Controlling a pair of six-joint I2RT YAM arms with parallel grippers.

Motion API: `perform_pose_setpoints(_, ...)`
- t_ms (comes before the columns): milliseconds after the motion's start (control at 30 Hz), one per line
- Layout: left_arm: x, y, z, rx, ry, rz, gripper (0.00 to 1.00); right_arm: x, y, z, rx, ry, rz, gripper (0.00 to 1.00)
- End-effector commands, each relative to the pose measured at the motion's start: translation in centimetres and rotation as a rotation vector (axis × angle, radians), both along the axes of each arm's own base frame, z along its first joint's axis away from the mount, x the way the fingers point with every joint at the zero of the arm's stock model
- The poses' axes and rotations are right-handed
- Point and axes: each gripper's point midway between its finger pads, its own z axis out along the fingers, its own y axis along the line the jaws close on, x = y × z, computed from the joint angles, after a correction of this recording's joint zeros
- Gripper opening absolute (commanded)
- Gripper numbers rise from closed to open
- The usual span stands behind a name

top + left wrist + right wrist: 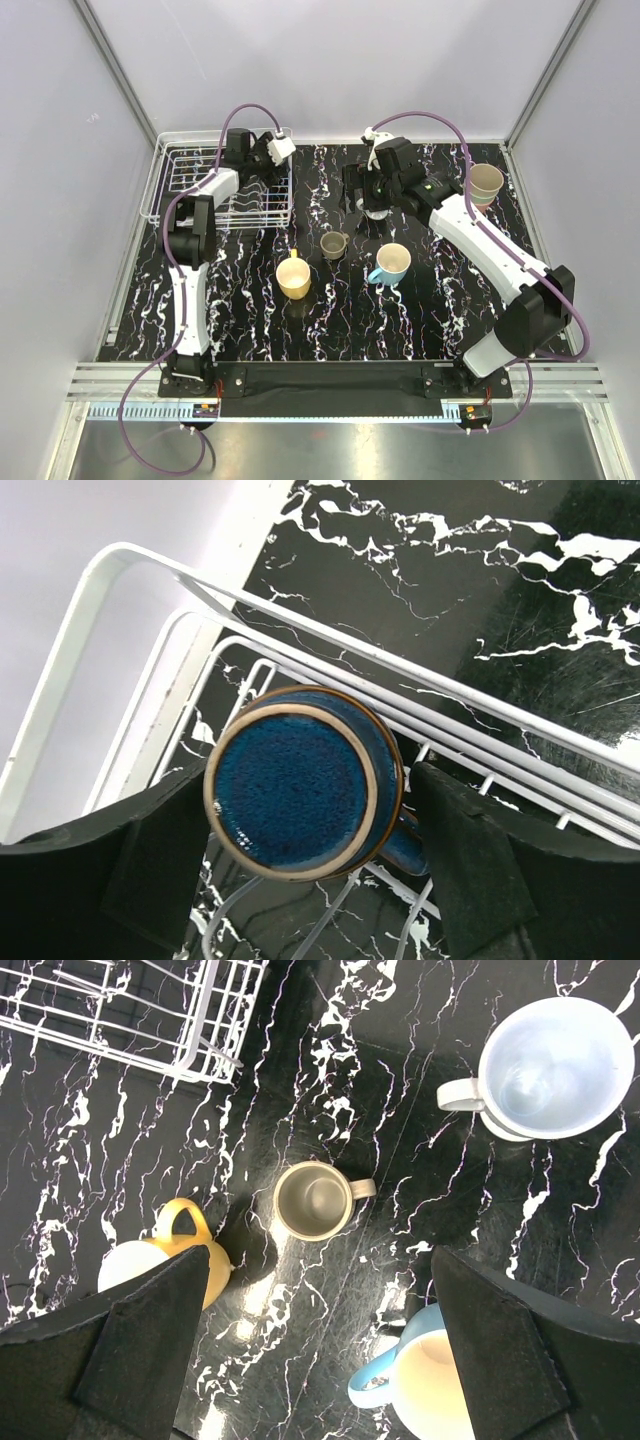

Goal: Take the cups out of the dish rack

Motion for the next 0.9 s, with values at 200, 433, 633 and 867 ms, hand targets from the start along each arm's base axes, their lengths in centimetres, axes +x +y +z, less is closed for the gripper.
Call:
perform_pose_setpoints(200, 1.2, -0.7, 4.5, -0.086, -0.119, 0.039, 0.36, 0.8, 0.6, 1.1, 0.036, -0.037, 0.014, 1.00)
perform_pose_setpoints(433, 0.2, -1.3, 8.0, -0.168, -0.124, 0.066, 0.04, 0.5, 0.8, 1.5, 0.061, -0.032, 0.015, 1.00)
perform_pose_setpoints(633, -0.7, -1.1, 10.8, -0.225, -0.122, 0.104, 0.00, 0.2, 1.2, 0.9, 0.088, -0.010, 0.020, 1.00)
perform_pose_setpoints(867, -1.9, -0.6, 14.1, -0.290, -0.115, 0.160, 0.00, -0.1, 1.8, 0.3, 0.112, 0.022, 0.032, 1.00)
